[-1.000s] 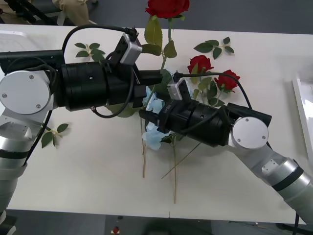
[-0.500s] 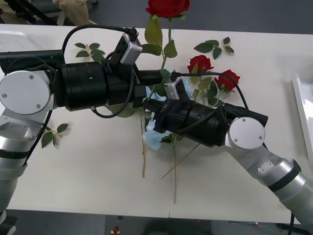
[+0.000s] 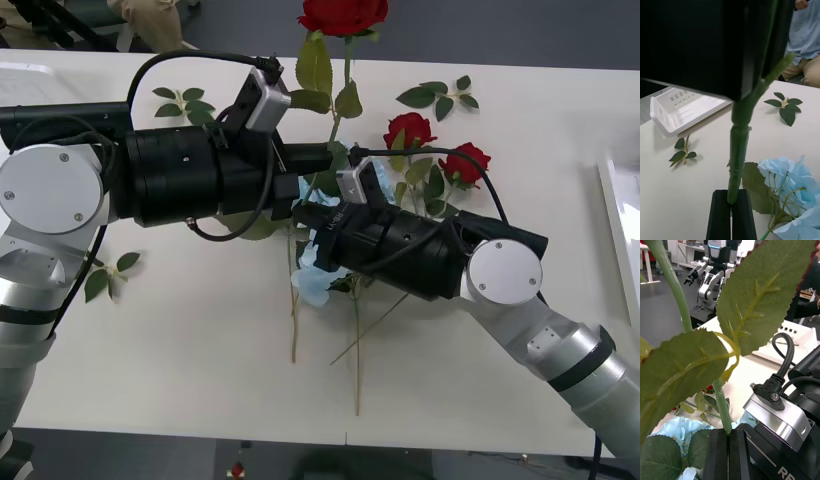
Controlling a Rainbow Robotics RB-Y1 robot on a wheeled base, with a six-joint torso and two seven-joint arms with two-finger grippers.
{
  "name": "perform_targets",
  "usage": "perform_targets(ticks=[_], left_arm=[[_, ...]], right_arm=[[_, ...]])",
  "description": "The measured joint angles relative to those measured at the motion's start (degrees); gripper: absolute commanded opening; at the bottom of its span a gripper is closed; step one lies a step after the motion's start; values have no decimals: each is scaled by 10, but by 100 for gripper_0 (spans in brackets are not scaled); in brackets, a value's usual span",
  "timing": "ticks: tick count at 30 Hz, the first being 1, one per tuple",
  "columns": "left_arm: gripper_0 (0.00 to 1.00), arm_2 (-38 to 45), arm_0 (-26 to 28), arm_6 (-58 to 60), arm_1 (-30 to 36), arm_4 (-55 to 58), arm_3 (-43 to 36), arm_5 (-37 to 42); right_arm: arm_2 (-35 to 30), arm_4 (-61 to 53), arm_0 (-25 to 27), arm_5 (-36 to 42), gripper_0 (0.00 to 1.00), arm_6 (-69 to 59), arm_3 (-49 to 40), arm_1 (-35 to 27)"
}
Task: Put the red flowers into the right box and the blue flowers into the left box
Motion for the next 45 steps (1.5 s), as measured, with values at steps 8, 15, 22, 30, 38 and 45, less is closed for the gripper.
perform_targets(ticks=[8, 15, 22, 30, 38, 45], left_arm=[[100, 0, 0, 0, 0, 0, 0, 0], [100, 0, 0, 0, 1, -3, 12, 0], [100, 1, 0, 0, 4, -13, 15, 0], [100, 0, 0, 0, 3, -1, 14, 0], [100, 0, 0, 0, 3, -1, 14, 0], [100, -15, 3, 0, -12, 21, 16, -38]], right_arm=[[0, 0, 0, 0, 0, 0, 0, 0], [0, -3, -1, 0, 0, 0, 0, 0], [-1, -3, -1, -1, 0, 0, 0, 0], [-1, -31, -2, -11, 0, 0, 0, -31], [-63, -54, 22, 34, 0, -3, 1, -98], [-239, 45, 75, 216, 0, -97, 1, -107]])
